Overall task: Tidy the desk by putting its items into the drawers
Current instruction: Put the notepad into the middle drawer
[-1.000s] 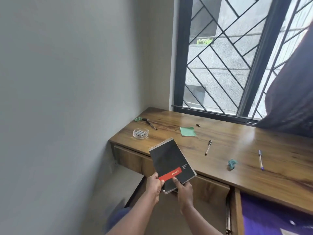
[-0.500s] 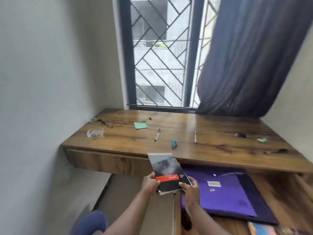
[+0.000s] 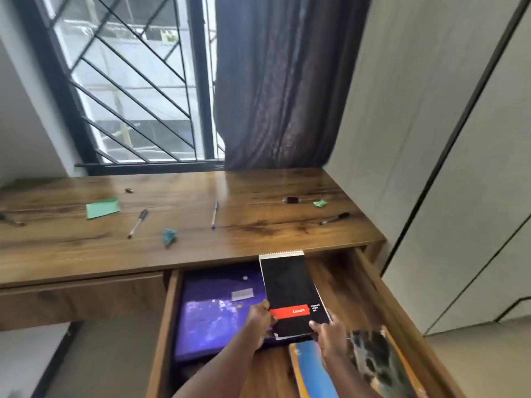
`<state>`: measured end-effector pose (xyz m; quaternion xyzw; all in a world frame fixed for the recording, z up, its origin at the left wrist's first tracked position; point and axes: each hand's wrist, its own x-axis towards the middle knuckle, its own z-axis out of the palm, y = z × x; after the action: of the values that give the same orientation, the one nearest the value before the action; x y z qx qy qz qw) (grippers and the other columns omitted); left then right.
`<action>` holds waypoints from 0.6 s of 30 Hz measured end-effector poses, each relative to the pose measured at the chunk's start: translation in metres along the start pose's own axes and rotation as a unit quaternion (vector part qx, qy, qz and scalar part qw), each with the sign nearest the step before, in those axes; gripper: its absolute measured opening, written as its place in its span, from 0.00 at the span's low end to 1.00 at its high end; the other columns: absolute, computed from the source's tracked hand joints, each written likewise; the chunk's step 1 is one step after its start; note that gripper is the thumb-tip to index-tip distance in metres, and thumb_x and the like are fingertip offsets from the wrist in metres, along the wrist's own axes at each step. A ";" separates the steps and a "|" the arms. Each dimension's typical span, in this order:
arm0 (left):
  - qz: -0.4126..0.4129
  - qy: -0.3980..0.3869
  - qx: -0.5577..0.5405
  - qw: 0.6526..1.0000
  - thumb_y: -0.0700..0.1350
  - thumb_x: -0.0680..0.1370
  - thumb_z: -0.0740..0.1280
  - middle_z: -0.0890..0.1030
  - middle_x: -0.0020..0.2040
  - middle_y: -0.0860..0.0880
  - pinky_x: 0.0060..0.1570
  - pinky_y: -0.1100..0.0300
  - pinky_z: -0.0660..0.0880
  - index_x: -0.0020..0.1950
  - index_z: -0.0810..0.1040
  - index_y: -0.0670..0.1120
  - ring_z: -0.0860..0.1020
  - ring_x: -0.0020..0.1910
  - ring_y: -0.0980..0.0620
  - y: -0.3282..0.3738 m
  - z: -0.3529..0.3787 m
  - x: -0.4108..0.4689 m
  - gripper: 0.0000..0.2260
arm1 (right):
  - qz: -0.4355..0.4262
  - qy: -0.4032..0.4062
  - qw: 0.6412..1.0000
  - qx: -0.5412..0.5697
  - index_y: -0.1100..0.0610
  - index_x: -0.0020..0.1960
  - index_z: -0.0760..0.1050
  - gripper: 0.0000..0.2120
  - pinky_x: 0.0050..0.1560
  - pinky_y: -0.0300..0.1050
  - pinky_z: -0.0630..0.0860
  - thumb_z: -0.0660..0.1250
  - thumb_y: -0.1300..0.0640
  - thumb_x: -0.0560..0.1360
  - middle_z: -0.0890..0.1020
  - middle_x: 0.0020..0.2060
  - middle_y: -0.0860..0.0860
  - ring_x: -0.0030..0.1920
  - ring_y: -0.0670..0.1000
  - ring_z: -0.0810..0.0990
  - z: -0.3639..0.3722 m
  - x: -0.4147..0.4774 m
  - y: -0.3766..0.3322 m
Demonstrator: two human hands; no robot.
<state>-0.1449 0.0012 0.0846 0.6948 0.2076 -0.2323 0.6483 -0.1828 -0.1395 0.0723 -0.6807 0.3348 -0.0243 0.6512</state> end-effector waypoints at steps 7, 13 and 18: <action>-0.044 -0.004 0.043 0.998 0.30 0.78 0.52 0.70 0.33 0.51 0.24 0.67 0.69 0.48 0.74 0.52 0.68 0.30 0.57 0.002 0.100 0.023 0.18 | 0.027 0.064 0.993 -0.097 0.69 0.56 0.77 0.18 0.52 0.47 0.71 0.73 0.70 0.66 0.82 0.51 0.63 0.53 0.62 0.80 -0.076 0.059 0.001; -0.035 -0.009 0.172 0.984 0.35 0.75 0.62 0.77 0.43 0.44 0.42 0.59 0.72 0.48 0.77 0.50 0.74 0.42 0.51 0.003 0.138 0.056 0.11 | 0.065 0.072 0.994 -0.051 0.68 0.55 0.75 0.14 0.42 0.44 0.70 0.69 0.72 0.70 0.80 0.43 0.59 0.41 0.55 0.77 -0.095 0.100 -0.010; -0.039 -0.020 0.259 0.965 0.40 0.71 0.73 0.78 0.43 0.46 0.43 0.60 0.75 0.55 0.80 0.40 0.77 0.41 0.51 0.024 0.159 0.050 0.14 | 0.079 0.087 0.992 -0.047 0.70 0.60 0.73 0.18 0.38 0.43 0.73 0.68 0.70 0.72 0.81 0.50 0.65 0.47 0.61 0.81 -0.090 0.127 -0.015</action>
<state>-0.0992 -0.1594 0.0660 0.8255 0.1541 -0.3171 0.4407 -0.1205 -0.2811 0.0483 -0.6772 0.4436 -0.0167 0.5868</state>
